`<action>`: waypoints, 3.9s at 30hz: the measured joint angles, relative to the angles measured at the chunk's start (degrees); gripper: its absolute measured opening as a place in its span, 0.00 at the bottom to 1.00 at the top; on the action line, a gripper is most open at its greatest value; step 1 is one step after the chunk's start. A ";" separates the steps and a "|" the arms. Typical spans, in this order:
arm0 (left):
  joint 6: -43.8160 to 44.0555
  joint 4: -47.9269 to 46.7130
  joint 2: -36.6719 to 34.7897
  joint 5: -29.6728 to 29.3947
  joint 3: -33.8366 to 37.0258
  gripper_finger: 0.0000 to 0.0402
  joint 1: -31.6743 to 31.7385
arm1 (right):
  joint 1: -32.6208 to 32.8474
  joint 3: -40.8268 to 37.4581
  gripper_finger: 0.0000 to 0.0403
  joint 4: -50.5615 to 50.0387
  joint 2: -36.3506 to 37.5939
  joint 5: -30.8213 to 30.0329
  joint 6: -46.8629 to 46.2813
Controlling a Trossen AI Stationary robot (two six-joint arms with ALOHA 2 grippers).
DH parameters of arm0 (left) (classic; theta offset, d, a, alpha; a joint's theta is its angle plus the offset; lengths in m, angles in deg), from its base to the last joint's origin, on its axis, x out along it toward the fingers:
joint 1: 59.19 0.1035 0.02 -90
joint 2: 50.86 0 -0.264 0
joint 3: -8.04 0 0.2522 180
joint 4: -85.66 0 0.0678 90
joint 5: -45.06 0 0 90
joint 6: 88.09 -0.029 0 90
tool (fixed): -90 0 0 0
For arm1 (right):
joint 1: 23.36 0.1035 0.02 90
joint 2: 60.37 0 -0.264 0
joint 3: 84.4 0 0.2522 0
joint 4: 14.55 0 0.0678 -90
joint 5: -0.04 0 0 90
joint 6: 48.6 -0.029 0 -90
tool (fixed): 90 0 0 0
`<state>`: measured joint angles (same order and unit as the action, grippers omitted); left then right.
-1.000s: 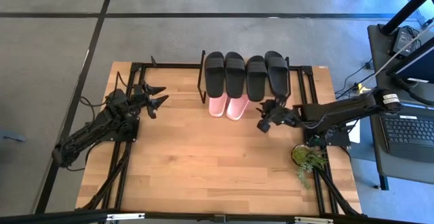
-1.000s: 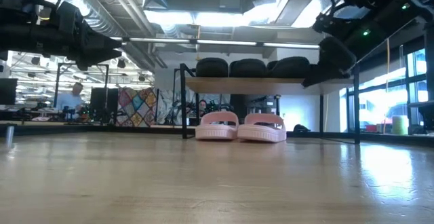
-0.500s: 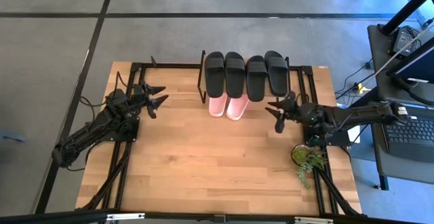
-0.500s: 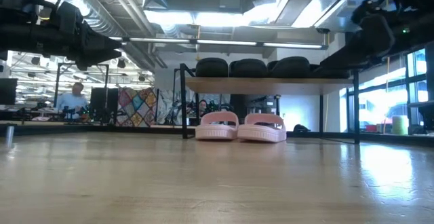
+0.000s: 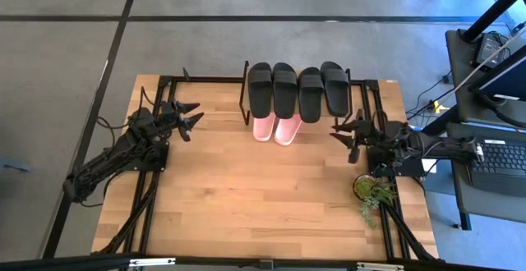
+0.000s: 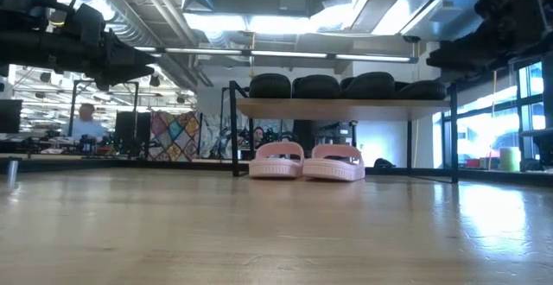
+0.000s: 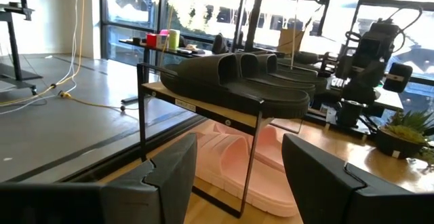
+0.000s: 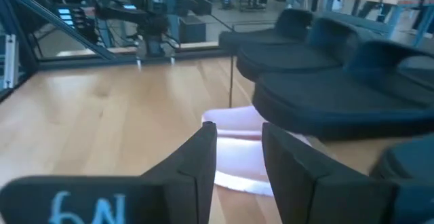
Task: Pick and place slides into the shelf
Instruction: Return to Home Position
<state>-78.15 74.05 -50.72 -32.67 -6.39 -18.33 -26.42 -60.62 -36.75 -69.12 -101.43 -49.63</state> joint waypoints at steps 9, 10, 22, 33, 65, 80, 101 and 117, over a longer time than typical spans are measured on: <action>0.00 0.00 0.00 0.00 0.00 0.52 0.00 | -0.69 0.00 0.30 -7.51 8.69 0.19 -2.33; 0.00 0.00 0.00 -0.02 0.00 0.52 -0.02 | -0.69 -0.04 0.30 -8.00 8.67 0.57 -2.00; 0.00 -0.02 0.00 -0.05 0.00 0.52 -0.02 | -0.69 -1.92 0.30 -5.27 8.67 5.44 -3.27; 0.44 -0.04 0.00 -0.02 0.00 0.52 0.00 | -0.69 -7.65 0.30 4.54 8.67 13.11 -4.00; 0.44 -0.02 0.00 0.00 0.00 0.52 -0.01 | -0.69 -7.65 0.30 4.44 8.56 13.65 -3.14; 0.44 -0.02 0.00 0.00 0.00 0.52 -0.01 | -0.69 -7.65 0.30 4.43 8.56 13.63 -3.18; 0.44 -0.02 0.00 0.00 0.00 0.52 -0.01 | -0.69 -7.65 0.30 4.43 8.56 13.63 -3.17; 0.44 -0.02 0.01 0.01 0.00 0.52 0.00 | -0.69 -7.65 0.30 4.43 8.54 13.61 -3.13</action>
<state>-77.71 74.03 -50.71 -32.66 -6.39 -18.33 -27.11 -68.27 -32.32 -60.57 -87.82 -52.76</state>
